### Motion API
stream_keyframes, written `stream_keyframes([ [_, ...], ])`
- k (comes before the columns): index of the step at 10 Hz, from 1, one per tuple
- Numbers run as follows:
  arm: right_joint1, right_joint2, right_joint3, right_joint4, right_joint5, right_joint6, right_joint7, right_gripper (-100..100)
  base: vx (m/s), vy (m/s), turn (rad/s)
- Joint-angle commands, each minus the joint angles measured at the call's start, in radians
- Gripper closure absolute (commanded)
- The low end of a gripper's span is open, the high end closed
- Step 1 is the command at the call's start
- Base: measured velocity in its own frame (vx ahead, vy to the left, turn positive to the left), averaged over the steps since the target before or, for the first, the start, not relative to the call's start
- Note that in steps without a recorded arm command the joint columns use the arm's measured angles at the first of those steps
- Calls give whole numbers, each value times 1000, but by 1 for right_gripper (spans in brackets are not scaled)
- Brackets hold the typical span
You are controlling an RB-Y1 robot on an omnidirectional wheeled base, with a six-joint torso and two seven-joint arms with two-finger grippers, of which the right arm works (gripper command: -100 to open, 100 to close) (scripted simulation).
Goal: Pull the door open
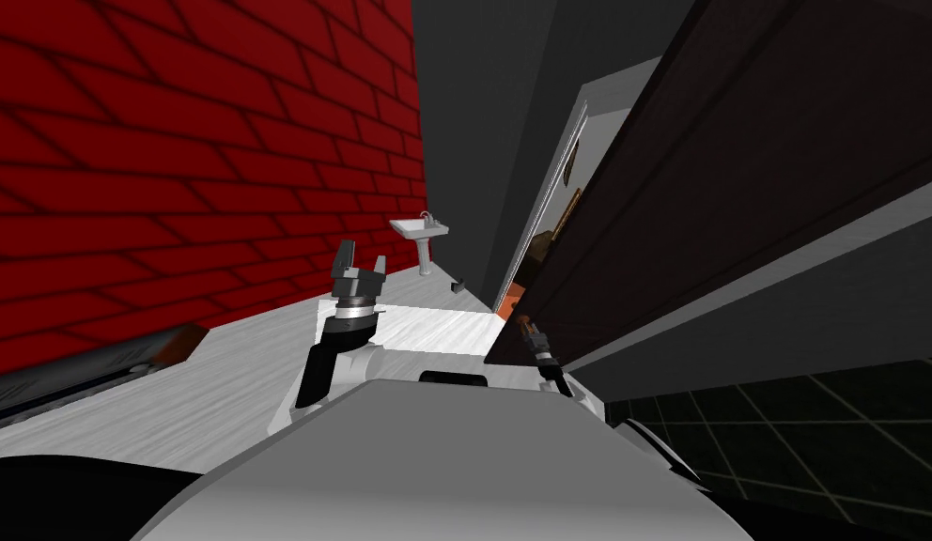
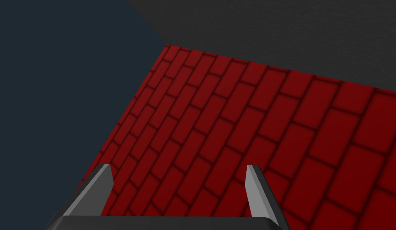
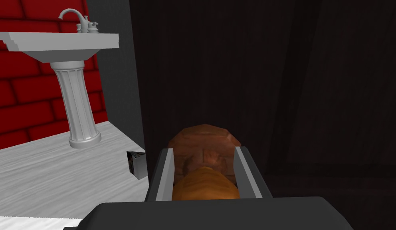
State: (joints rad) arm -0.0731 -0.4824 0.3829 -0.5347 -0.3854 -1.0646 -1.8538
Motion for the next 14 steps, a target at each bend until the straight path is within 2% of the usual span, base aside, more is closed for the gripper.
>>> stream_keyframes([
  [1,44,2,3,-42,-1,27,11,100,-47,-15,-21],
  [2,44,2,3,-42,-1,27,11,100,-6,4,-28],
  [3,55,-10,19,-40,8,11,-7,100,-90,-27,99],
  [5,55,-10,19,-37,8,11,-7,100,-81,-48,44],
  [6,38,-15,11,-35,5,-15,-9,100,-20,-8,1],
  [7,45,-22,18,-39,7,-23,-14,100,-93,-22,128],
  [10,47,-23,21,-37,8,-26,-16,100,-93,-39,47],
  [12,57,-31,35,-28,12,-43,-29,100,-107,-41,107],
  [14,59,-33,38,-25,13,-47,-32,100,-129,-52,75],
])
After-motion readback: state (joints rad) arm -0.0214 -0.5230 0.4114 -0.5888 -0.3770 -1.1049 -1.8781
